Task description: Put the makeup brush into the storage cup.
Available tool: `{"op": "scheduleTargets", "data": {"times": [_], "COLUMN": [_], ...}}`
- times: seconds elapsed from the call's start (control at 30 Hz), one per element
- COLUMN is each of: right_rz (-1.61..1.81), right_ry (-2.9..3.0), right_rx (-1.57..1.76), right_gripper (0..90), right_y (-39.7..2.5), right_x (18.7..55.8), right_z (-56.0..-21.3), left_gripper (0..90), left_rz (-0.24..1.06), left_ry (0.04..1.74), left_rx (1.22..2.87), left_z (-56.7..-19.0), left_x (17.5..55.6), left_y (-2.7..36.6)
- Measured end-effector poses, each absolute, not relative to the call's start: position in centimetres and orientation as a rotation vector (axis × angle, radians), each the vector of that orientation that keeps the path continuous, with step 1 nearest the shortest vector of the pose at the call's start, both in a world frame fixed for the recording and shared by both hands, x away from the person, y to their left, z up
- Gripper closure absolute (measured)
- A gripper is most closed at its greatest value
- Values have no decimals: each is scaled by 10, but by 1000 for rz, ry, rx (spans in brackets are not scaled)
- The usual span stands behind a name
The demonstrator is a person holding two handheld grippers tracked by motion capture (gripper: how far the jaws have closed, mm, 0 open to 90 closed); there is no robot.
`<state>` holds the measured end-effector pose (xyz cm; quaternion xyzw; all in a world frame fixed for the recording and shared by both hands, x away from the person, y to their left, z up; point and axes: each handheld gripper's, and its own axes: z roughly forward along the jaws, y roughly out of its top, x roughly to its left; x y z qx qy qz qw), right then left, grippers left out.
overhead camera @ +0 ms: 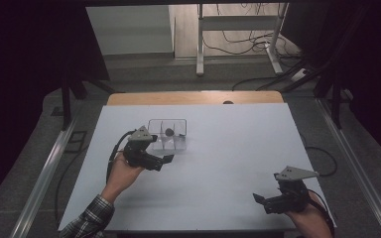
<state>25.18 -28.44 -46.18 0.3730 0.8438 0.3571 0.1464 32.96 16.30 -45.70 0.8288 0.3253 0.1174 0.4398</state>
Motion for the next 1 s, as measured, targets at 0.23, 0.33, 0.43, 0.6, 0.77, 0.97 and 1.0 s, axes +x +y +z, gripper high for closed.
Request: {"op": "scheduleTargets", "data": {"times": [0.23, 0.33, 0.43, 0.6, 0.77, 0.97, 1.0], "right_rz": [1023, 1023, 1021, 1023, 1025, 1025, 1024], "right_ry": [2429, 2429, 2429, 2430, 2427, 2427, 2427], "right_rx": [1069, 1069, 1067, 1066, 1067, 1065, 1065], "right_gripper": [0, 0, 0, 0, 0, 0, 0], "right_y": [-284, -284, -284, -284, -284, -284, -284], "right_x": [252, 252, 252, 252, 252, 251, 251], "right_z": [-462, -462, -462, -462, -462, -461, -462], "left_gripper": [24, 24, 25, 25, 25, 23, 22], "left_rz": [291, 290, 292, 291, 290, 288, 288], "left_ry": [814, 816, 818, 823, 828, 833, 834], "left_rx": [2060, 2058, 2057, 2056, 2058, 2060, 2059], "left_z": [-458, -458, -458, -459, -460, -461, -461], "left_x": [325, 323, 321, 318, 314, 309, 308], "left_y": [166, 167, 168, 171, 172, 174, 175]}}
